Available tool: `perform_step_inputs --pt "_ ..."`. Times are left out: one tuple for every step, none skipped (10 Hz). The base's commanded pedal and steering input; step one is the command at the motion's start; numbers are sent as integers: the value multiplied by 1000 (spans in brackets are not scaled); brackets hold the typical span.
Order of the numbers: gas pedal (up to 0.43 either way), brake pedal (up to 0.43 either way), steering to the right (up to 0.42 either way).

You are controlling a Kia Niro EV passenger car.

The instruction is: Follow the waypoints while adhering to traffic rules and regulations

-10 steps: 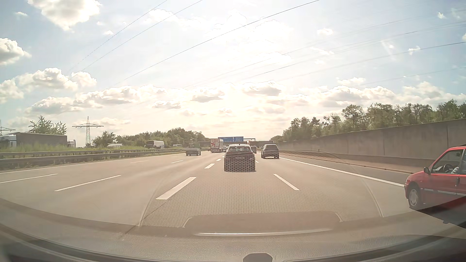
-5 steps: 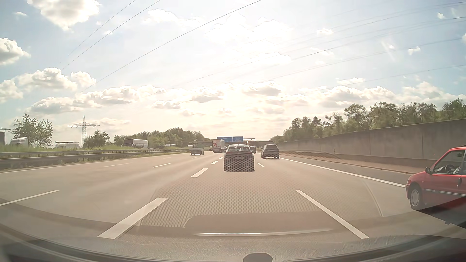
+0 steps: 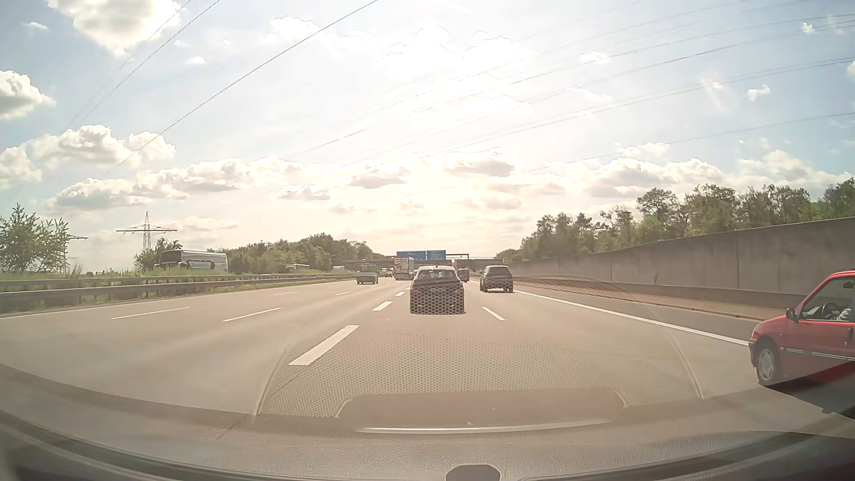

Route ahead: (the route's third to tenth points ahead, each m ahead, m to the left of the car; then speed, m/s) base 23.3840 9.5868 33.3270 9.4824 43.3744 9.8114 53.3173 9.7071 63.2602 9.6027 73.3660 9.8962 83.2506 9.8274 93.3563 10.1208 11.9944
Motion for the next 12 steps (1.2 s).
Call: perform_step_inputs --pt "98 0 -3" --pt "110 0 -3" --pt "110 0 -3" --pt "110 0 -3" --pt "110 0 -3" --pt "110 0 -2" --pt "110 0 -2" --pt "110 0 -1" --pt "110 0 -1" --pt "110 0 -1" --pt "110 0 -1" --pt "110 0 -1"
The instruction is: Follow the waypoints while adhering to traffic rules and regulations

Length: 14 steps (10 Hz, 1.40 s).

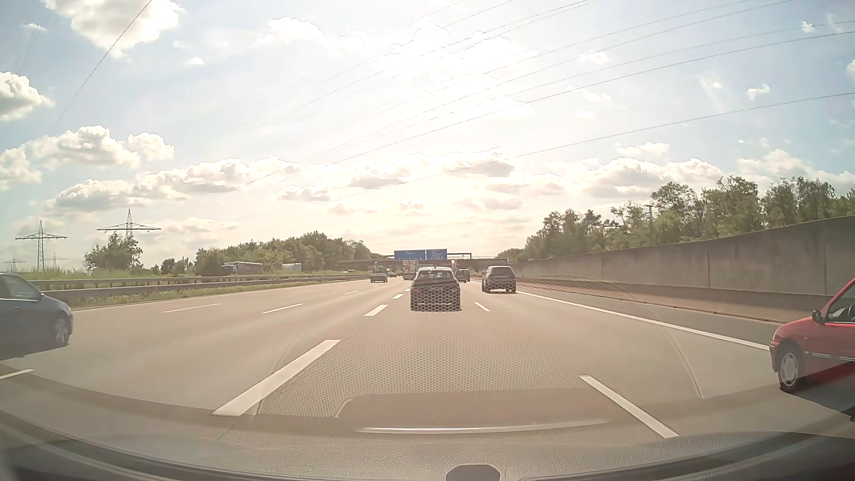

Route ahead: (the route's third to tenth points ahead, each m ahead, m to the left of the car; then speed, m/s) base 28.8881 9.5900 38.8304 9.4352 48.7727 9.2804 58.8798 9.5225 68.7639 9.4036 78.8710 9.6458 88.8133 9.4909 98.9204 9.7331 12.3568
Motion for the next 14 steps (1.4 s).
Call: perform_step_inputs --pt "110 0 -1" --pt "110 0 0" --pt "110 0 -1" --pt "110 0 0" --pt "110 0 0" --pt "110 0 -1" --pt "110 0 0" --pt "110 0 -1" --pt "110 0 -1" --pt "110 0 -1" --pt "110 0 -2" --pt "118 0 -2" --pt "138 0 -3" --pt "138 0 -3"
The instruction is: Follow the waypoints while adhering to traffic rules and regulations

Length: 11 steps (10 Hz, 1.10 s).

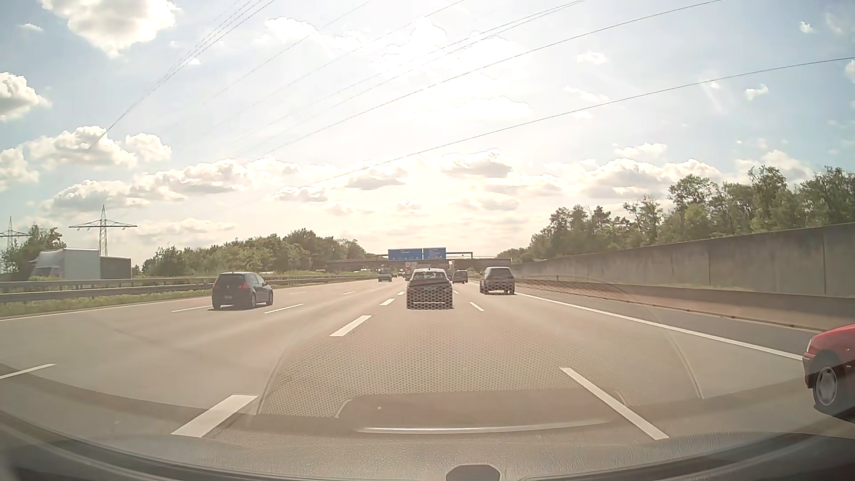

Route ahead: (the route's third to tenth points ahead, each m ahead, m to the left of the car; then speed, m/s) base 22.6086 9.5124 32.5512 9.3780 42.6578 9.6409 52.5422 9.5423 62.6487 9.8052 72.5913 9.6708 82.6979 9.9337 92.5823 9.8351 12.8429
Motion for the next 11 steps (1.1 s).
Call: perform_step_inputs --pt "138 0 -3" --pt "138 0 -3" --pt "138 0 -3" --pt "138 0 -3" --pt "138 0 -3" --pt "138 0 -3" --pt "138 0 -3" --pt "138 0 -4" --pt "138 0 -4" --pt "138 0 -4" --pt "138 0 -4"
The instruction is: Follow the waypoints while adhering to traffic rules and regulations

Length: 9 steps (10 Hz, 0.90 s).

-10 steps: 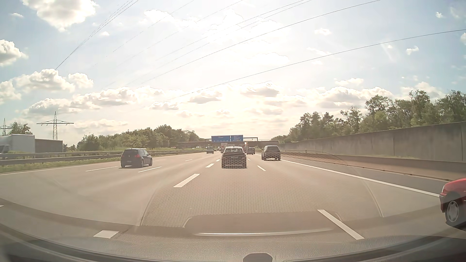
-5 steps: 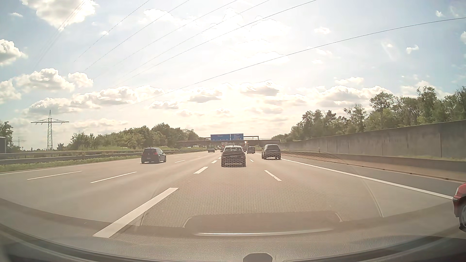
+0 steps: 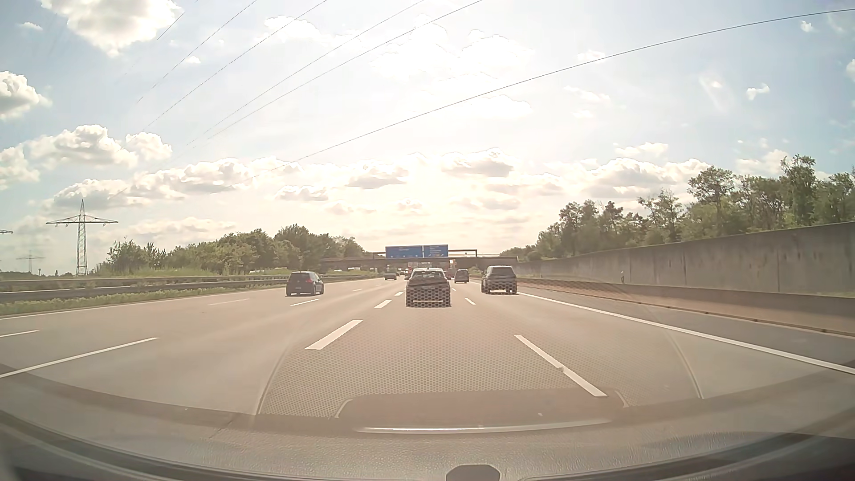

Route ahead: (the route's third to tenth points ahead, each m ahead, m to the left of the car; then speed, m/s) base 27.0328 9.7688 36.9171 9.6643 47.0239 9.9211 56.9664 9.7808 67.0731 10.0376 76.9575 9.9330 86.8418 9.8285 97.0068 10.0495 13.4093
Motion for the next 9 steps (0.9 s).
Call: perform_step_inputs --pt "138 0 -4" --pt "138 0 -4" --pt "138 0 -4" --pt "138 0 -4" --pt "138 0 -4" --pt "138 0 -4" --pt "138 0 -4" --pt "138 0 -3" --pt "138 0 -3"
